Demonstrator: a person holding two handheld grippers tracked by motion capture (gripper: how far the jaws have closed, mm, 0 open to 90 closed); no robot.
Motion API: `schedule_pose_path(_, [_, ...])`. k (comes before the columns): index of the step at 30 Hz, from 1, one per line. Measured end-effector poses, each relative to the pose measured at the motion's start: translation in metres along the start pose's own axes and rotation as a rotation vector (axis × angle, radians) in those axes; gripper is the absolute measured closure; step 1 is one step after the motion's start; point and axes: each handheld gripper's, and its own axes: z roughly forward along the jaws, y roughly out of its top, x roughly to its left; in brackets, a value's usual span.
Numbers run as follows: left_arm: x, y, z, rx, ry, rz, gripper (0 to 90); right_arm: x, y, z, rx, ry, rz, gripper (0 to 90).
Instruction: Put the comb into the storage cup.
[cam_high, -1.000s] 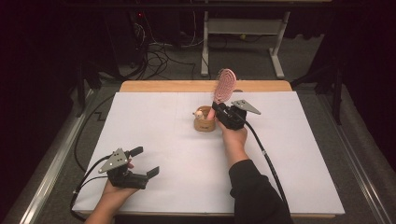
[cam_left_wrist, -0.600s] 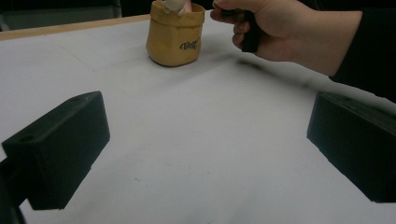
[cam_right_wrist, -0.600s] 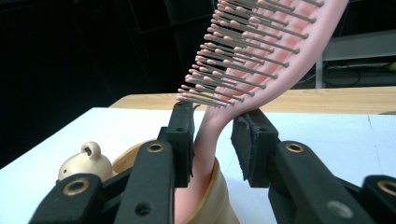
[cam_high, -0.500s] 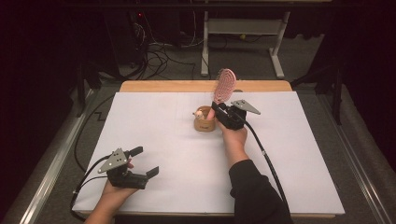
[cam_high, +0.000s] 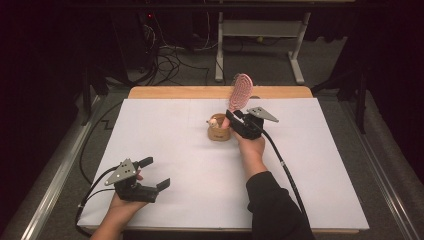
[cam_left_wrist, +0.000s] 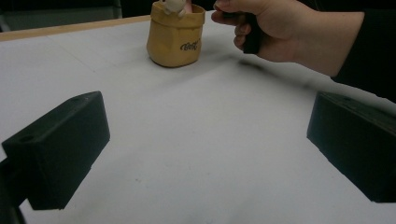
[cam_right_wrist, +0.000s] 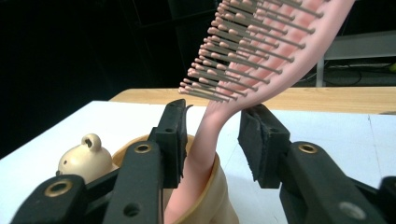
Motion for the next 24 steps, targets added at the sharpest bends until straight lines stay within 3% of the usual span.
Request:
schedule_pose_path(14, [0.001,0.000,0.000,0.007,0.001,0.004,0.0,-0.002,0.001,-0.005,0.077,0.022,-0.018,40.7])
schedule_pose_path(24, [0.002,0.001,0.000,0.000,0.002,-0.001,0.0,0.000,0.007,-0.016,0.072,0.023,-0.025,27.4])
